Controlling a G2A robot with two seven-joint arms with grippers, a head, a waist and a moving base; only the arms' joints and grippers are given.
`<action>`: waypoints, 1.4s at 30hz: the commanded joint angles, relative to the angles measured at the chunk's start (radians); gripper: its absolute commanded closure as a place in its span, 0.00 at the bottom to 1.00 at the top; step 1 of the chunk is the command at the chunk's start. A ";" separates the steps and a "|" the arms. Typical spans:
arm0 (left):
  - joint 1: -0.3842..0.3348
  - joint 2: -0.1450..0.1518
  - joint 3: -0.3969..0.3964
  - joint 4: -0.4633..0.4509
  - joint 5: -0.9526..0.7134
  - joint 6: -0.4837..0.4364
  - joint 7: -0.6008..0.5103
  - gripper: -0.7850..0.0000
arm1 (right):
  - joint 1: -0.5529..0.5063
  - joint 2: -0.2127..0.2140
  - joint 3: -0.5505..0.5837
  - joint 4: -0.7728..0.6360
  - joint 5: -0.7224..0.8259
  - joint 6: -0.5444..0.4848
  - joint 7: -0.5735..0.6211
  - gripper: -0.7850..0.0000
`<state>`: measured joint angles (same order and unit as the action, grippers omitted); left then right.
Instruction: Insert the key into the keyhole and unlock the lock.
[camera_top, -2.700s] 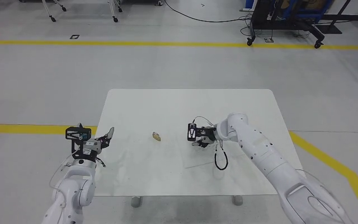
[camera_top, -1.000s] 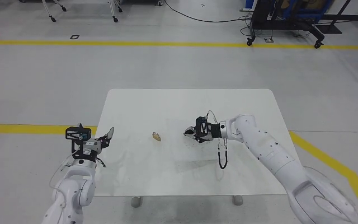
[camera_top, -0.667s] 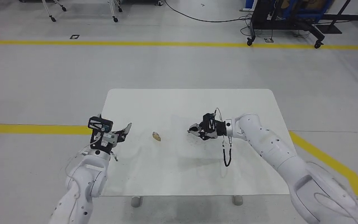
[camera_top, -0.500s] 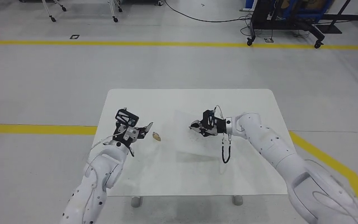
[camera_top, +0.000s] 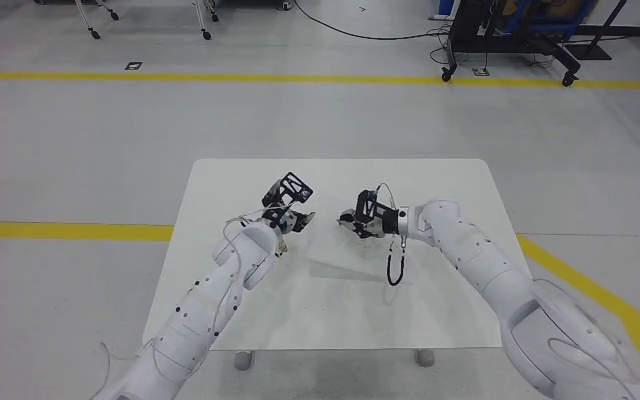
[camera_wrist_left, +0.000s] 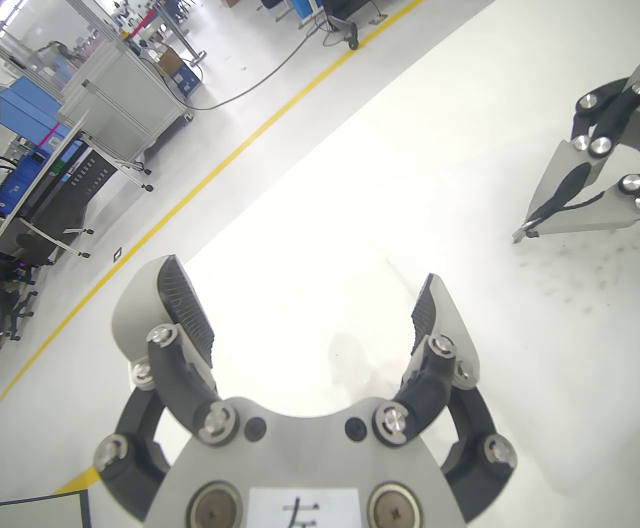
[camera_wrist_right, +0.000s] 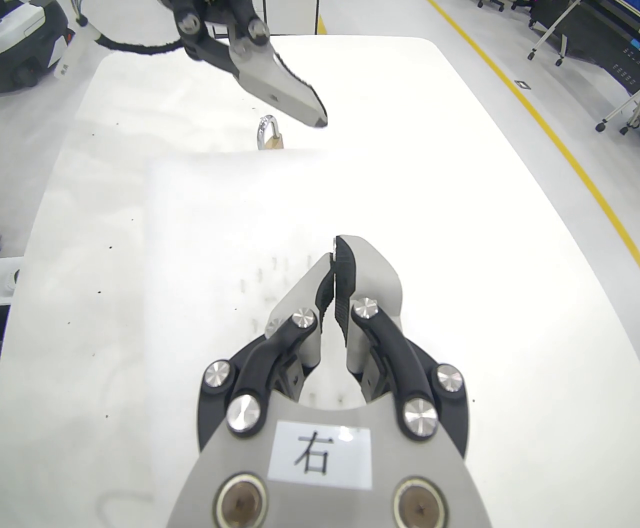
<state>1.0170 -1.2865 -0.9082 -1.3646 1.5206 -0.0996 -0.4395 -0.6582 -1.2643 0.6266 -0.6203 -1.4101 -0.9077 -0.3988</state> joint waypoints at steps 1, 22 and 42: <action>-0.033 -0.014 0.033 0.062 0.004 0.009 -0.002 0.00 | 0.004 -0.006 -0.003 0.012 0.003 0.005 0.005 1.00; -0.097 -0.059 0.020 0.191 -0.020 0.057 0.123 0.00 | 0.012 -0.012 0.004 0.053 -0.049 -0.005 -0.152 1.00; 0.377 0.073 -0.565 -0.413 -0.130 -0.175 0.164 0.00 | -0.073 0.073 0.064 -0.148 -0.171 -0.012 -0.359 1.00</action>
<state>1.3935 -1.2134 -1.4725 -1.7775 1.3905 -0.2744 -0.2753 -0.7313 -1.1915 0.6909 -0.7686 -1.5816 -0.9197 -0.7576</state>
